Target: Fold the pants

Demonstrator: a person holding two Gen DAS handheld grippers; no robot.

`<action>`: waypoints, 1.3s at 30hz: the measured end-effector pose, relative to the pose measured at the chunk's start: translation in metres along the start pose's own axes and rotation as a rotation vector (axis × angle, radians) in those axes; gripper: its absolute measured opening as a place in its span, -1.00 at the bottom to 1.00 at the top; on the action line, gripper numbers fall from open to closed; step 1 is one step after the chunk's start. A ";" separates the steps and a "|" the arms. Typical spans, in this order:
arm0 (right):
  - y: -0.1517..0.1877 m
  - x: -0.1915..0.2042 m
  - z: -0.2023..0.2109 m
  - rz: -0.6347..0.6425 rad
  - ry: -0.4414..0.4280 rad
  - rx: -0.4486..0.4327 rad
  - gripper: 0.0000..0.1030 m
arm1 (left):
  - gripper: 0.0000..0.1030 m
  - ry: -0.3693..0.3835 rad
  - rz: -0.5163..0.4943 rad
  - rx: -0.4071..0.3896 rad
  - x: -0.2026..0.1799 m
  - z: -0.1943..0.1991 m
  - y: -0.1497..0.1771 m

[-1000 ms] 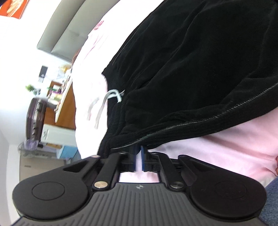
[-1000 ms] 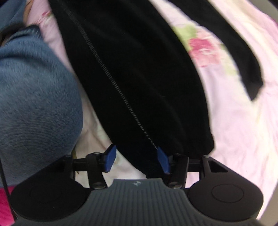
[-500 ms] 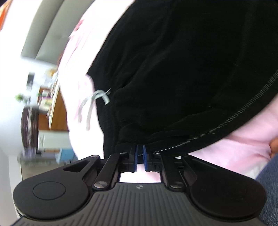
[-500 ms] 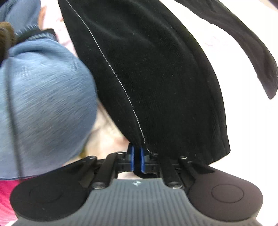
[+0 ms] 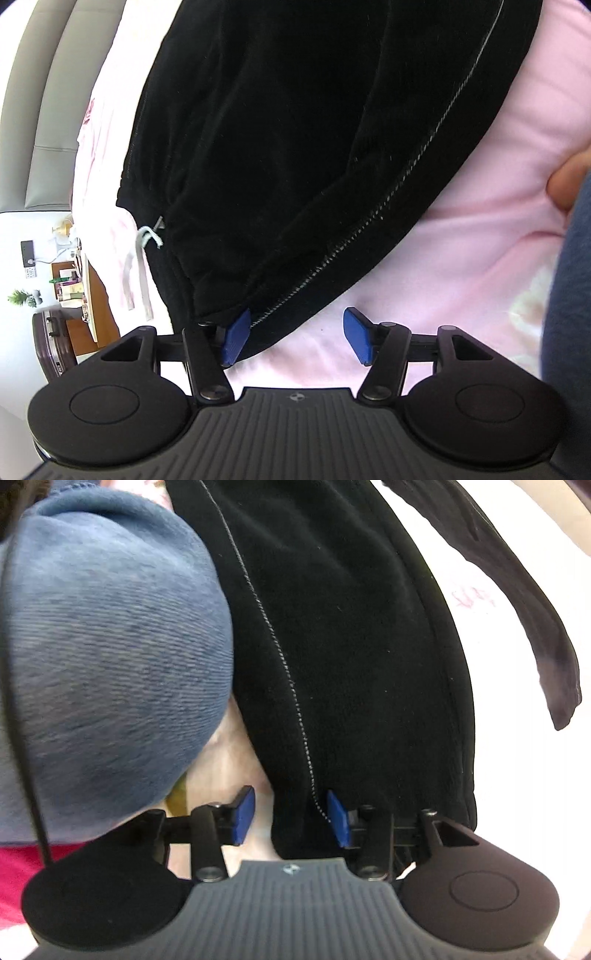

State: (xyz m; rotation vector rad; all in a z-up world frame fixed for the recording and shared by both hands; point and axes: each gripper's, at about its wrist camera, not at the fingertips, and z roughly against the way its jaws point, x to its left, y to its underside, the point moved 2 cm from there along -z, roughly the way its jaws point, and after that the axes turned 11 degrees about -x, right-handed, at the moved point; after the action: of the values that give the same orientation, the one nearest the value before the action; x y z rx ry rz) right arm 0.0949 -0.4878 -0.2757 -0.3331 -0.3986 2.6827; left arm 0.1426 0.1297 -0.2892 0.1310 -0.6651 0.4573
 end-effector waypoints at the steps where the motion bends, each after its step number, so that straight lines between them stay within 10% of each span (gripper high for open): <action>1: -0.001 -0.002 -0.004 -0.024 0.016 0.001 -0.40 | 0.35 0.002 -0.001 0.001 -0.003 -0.004 0.000; 4: -0.003 -0.007 -0.009 -0.102 0.071 0.016 -0.73 | 0.34 -0.031 0.046 -0.014 -0.001 -0.010 0.001; 6: -0.006 -0.004 -0.003 -0.113 0.108 0.011 -0.83 | -0.30 -0.089 0.085 -0.019 0.001 -0.010 0.000; 9: -0.007 -0.013 0.020 -0.190 0.163 -0.031 -0.91 | -0.76 -0.108 0.230 -0.049 0.019 -0.001 0.001; 17: -0.037 -0.042 0.085 -0.216 0.457 -0.180 -0.96 | -0.84 -0.254 0.577 -0.181 0.098 0.042 -0.009; 25: -0.095 -0.126 0.118 -0.270 0.641 -0.243 -0.96 | -0.86 -0.353 0.673 -0.239 0.195 0.046 -0.054; 39: -0.169 -0.325 -0.021 -0.296 0.646 -0.077 -0.96 | -0.87 -0.370 0.598 -0.063 0.272 -0.090 -0.152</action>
State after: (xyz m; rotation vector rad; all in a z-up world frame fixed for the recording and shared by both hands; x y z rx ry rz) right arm 0.4499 -0.4732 -0.1852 -1.0326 -0.3157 2.1246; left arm 0.4502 0.1177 -0.1865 -0.0502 -1.0860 1.0006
